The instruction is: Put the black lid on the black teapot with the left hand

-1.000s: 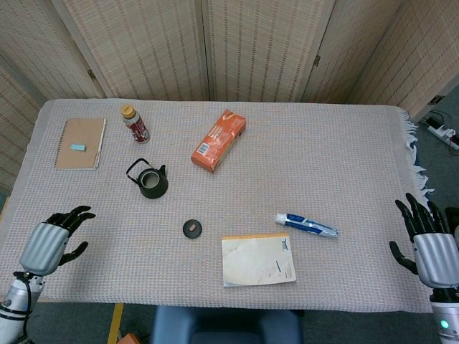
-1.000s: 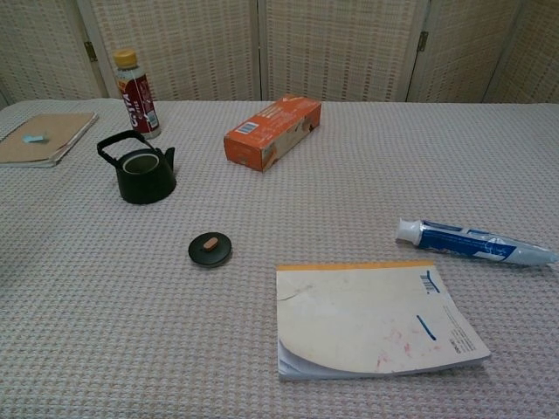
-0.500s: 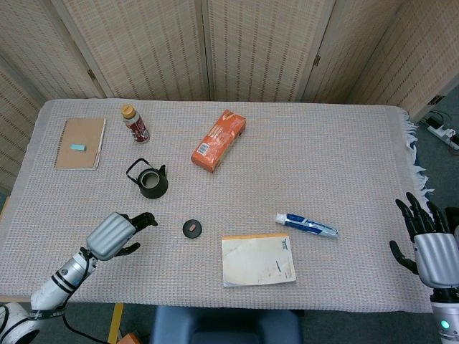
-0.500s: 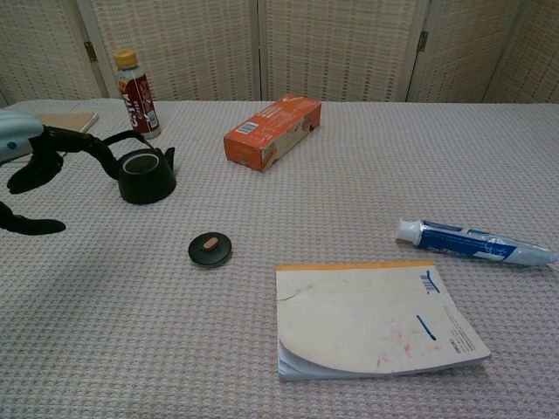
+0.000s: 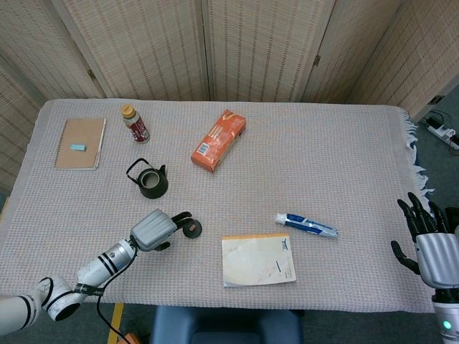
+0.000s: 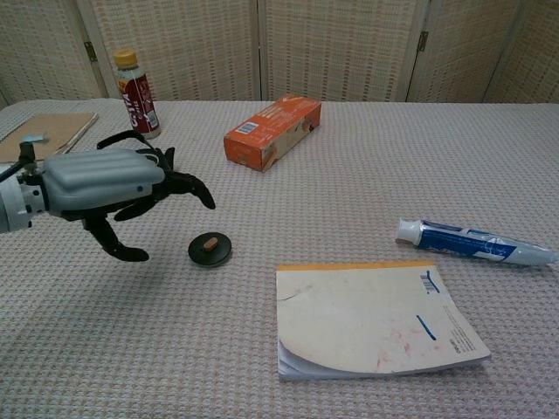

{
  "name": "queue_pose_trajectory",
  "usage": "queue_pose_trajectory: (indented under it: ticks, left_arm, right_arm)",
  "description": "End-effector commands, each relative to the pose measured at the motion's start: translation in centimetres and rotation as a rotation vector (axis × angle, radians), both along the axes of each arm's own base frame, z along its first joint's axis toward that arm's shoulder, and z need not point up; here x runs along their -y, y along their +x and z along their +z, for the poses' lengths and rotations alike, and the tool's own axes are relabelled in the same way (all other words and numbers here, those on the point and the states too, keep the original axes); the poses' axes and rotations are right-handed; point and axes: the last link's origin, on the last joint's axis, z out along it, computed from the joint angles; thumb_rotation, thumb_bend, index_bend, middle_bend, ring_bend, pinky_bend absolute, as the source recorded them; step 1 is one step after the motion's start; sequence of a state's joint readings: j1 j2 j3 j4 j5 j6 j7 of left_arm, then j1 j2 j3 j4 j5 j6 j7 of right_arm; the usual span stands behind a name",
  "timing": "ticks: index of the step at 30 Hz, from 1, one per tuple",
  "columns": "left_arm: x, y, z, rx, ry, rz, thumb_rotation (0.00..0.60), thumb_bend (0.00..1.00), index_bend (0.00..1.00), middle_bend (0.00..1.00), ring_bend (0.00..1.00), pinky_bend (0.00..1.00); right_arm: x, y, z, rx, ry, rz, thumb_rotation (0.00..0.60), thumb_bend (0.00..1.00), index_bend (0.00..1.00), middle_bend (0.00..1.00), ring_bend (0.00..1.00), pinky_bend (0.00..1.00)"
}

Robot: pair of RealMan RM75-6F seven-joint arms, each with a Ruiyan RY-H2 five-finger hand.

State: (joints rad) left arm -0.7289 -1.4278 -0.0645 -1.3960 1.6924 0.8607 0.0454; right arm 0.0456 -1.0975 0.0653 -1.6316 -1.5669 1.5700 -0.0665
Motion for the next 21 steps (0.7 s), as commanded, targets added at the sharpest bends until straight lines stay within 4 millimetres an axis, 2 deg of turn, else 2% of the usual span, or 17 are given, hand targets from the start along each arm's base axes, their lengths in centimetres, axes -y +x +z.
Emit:
queue_pose_trajectory:
  ticks: [1,6,11,21]
  left_arm:
    - [-0.6,0.8,-1.0,-0.028,-0.001,-0.015,0.6,0.21,0.16,0.13,0.74,0.79]
    - [-1.2,1.9,-2.3,-0.065,0.001,-0.034,0.6,0.21,0.16,0.12,0.74,0.79]
    - [-1.4,2.5,-3.4,-0.075,0.0,-0.034,0.6,0.21,0.22,0.14,0.76,0.79]
    - [-1.6,2.2,-4.9,-0.102,0.014,-0.017,0.6,0.21,0.27,0.19,0.78,0.79]
  right_arm:
    - [0.0,0.0,0.0,0.001,-0.001,-0.002,0.6,0.37,0.0,0.0,0.19,0.07]
    - [-0.1,-0.2,0.1,0.003,-0.001,-0.006,0.6,0.37,0.0,0.0,0.19,0.07]
    - [-0.3,-0.5,0.1,0.008,-0.007,-0.014,0.6,0.37,0.0,0.0,0.19,0.07]
    - [-0.3,-0.8,0.5,0.01,-0.012,-0.019,0.6,0.37,0.0,0.0,0.19,0.07]
